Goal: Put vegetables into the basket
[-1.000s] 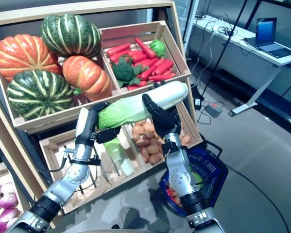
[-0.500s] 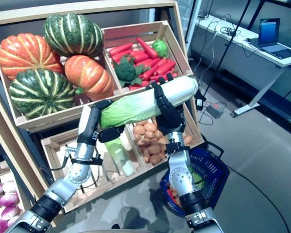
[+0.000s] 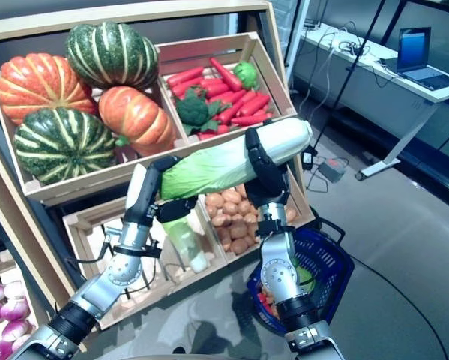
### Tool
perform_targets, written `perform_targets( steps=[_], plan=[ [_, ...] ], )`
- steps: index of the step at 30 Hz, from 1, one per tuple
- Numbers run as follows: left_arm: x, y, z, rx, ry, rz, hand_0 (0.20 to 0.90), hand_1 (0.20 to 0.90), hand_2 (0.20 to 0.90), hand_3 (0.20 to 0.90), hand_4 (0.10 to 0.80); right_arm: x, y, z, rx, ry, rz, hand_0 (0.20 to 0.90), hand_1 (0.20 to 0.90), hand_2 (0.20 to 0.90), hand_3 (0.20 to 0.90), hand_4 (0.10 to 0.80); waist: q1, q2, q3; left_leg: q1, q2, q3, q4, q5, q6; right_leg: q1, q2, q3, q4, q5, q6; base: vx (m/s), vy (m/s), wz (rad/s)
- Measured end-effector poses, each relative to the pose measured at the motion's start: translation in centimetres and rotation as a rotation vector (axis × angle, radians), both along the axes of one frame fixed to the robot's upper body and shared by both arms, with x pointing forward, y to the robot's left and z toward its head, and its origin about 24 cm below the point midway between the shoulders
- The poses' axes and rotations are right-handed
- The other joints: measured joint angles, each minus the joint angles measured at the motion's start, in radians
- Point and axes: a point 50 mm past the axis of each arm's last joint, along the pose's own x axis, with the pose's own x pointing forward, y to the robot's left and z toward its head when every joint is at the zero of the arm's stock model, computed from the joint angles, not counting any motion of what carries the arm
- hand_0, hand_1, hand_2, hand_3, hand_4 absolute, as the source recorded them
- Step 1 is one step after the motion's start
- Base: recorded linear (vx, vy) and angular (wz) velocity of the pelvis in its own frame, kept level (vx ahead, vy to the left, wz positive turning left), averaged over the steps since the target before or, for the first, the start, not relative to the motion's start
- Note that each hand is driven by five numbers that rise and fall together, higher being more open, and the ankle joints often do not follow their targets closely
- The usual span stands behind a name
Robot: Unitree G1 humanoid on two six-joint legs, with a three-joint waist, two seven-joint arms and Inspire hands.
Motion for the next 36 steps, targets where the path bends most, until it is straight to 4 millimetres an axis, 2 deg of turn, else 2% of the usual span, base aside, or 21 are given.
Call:
perform_targets(
  steps=[5,9,14,18,19,25,28,30,32,36],
  plan=[
    [-0.1,0.1,-0.7,0.027,0.042,-0.015,0.900,0.900,0.900,0.900,0.800,0.1,-1.4,0.3,-0.014,-0.016,-0.061,0.300,0.300,0.300,0.300,0.400,0.000,0.007,-0.004,0.000,0.000,0.001,0.000,0.000,0.000,0.000,0.000,0.000,0.000,0.000,0.000,0.000,0.000,0.00],
    [-0.2,1.2,-2.7,0.037,0.142,0.030,0.900,0.900,0.900,0.900,0.800,0.1,-2.8,0.4,-0.123,-0.025,-0.122,0.300,0.300,0.300,0.300,0.400,-0.011,0.011,-0.007,0.001,0.000,0.003,0.000,0.000,0.000,-0.001,0.002,0.002,0.000,0.000,0.000,0.000,0.000,0.00],
    [-1.3,3.7,-6.3,0.078,0.306,0.152,0.900,0.900,0.900,0.900,0.800,-0.4,-6.4,-1.2,-0.201,0.062,-0.253,0.300,0.300,0.300,0.300,0.400,-0.012,0.010,-0.008,0.001,0.001,0.007,0.000,0.000,0.000,-0.003,0.001,0.013,0.000,0.001,0.000,0.004,-0.005,-0.02],
    [-2.1,5.6,-7.8,0.096,0.386,0.236,0.900,0.900,0.900,0.900,0.800,-1.1,-9.1,-2.7,-0.262,0.149,-0.339,0.300,0.300,0.300,0.300,0.400,-0.012,0.009,-0.009,0.001,0.002,0.009,-0.001,0.000,0.000,-0.006,0.002,0.022,0.000,0.002,0.000,0.010,-0.015,-0.04],
    [-2.6,6.6,-8.3,0.102,0.416,0.274,0.900,0.900,0.900,0.900,0.800,-1.8,-10.6,-3.3,-0.314,0.192,-0.389,0.300,0.300,0.300,0.300,0.400,-0.012,0.008,-0.009,0.001,0.002,0.011,-0.001,0.000,0.000,-0.008,0.001,0.025,0.000,0.002,0.000,0.008,-0.029,-0.05],
    [-3.2,8.6,-8.8,0.135,0.459,0.338,0.900,0.900,0.900,0.900,0.800,-3.1,-13.9,-3.9,-0.565,0.300,-0.523,0.300,0.300,0.300,0.300,0.400,-0.015,0.004,-0.009,0.000,0.005,0.029,-0.001,0.000,0.000,-0.017,0.003,0.042,0.000,0.008,0.000,0.015,-0.049,-0.08],
    [-3.4,9.6,-9.0,0.125,0.477,0.381,0.900,0.900,0.900,0.900,0.800,-3.7,-15.9,-4.5,-0.812,0.388,-0.609,0.300,0.300,0.300,0.300,0.400,-0.026,-0.008,-0.009,0.000,0.007,0.031,-0.002,0.000,0.000,-0.019,0.004,0.047,0.000,0.010,-0.001,0.012,-0.086,-0.05],
    [-3.4,9.8,-9.0,0.123,0.480,0.389,0.900,0.900,0.900,0.900,0.800,-4.2,-16.7,-5.1,-0.905,0.445,-0.639,0.300,0.300,0.300,0.300,0.400,-0.029,-0.015,-0.009,0.000,0.008,0.032,-0.002,0.000,0.000,-0.019,0.007,0.048,-0.001,0.011,-0.001,0.022,-0.113,-0.02],
    [-3.5,10.0,-9.0,0.116,0.485,0.396,0.900,0.900,0.900,0.900,0.800,-4.7,-17.6,-6.2,-0.969,0.533,-0.647,0.300,0.300,0.300,0.300,0.400,-0.031,-0.023,-0.009,0.000,0.009,0.034,-0.002,0.000,0.000,-0.020,0.007,0.049,-0.001,0.011,-0.002,0.040,-0.138,-0.03],
    [-3.6,9.9,-9.2,0.112,0.503,0.380,0.900,0.900,0.900,0.900,0.800,-5.4,-18.2,-8.3,-0.986,0.676,-0.618,0.300,0.300,0.300,0.300,0.400,-0.033,-0.025,-0.009,-0.002,0.014,0.056,-0.001,-0.001,-0.001,-0.029,0.013,0.058,-0.001,0.013,-0.004,0.045,-0.159,-0.10]
  ],
)
